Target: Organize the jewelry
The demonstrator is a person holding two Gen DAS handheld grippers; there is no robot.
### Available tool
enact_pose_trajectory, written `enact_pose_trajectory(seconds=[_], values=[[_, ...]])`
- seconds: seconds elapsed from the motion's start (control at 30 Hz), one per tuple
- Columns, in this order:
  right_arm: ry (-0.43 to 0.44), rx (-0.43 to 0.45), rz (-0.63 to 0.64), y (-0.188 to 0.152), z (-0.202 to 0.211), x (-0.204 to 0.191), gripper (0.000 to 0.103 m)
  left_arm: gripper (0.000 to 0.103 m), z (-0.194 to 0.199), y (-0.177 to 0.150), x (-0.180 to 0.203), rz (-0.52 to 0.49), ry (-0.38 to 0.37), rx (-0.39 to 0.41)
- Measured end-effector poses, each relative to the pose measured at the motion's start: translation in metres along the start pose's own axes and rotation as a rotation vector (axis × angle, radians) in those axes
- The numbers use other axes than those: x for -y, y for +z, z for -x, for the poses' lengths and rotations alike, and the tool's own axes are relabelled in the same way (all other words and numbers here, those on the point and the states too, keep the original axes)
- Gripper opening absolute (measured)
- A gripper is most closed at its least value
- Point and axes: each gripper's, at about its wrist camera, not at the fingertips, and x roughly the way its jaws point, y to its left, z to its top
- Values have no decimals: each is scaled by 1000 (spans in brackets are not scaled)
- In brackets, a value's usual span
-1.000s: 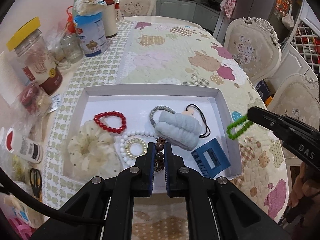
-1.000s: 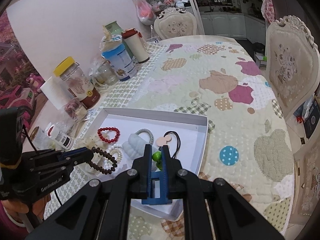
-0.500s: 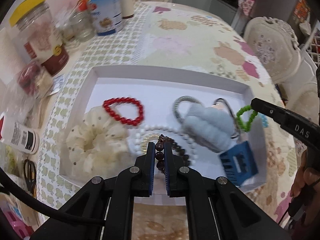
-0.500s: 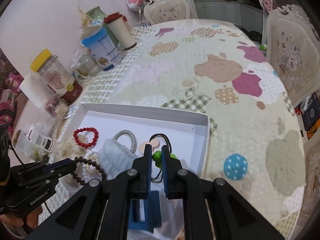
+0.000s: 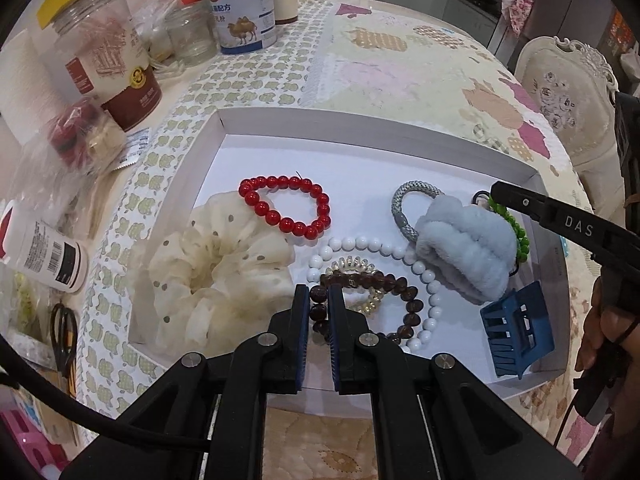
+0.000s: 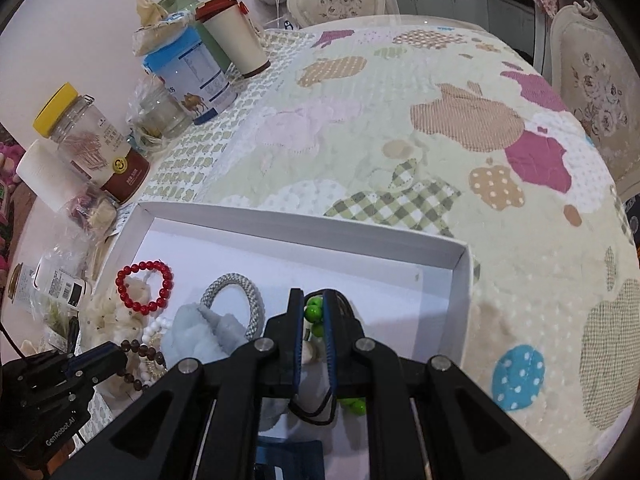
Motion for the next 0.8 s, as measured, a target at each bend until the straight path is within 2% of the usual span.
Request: enact_pose_trajectory(seconds=[0.03,0.07,0.1,0.13,0.2,0.4,0.57,0.8], values=[[2,-1,0,-1,0,0,14,0,1,0,0,1,3,10],[0,-3,2,-2,2,-1,28,2,2,0,0,3,6,13],[-5,1,5,-2,4,-2,38,14,3,0,0,5,3,14],[-11,14,8,-4,10,-3,55,25,4,0,-1,10,-6,16],[-4,31,2,-6,19,-3,57,27,6,-1,-1,17,-20,22],[-3,87,-11,-23,59,-12,57,27,18,-8,2,8,1,36],[-41,130,2,-46,92,-29,60,27,35,-20,9,-34,32,73],[-88,153,2,-80,120,-52,62,27,63,-36,11,-36,25,115]])
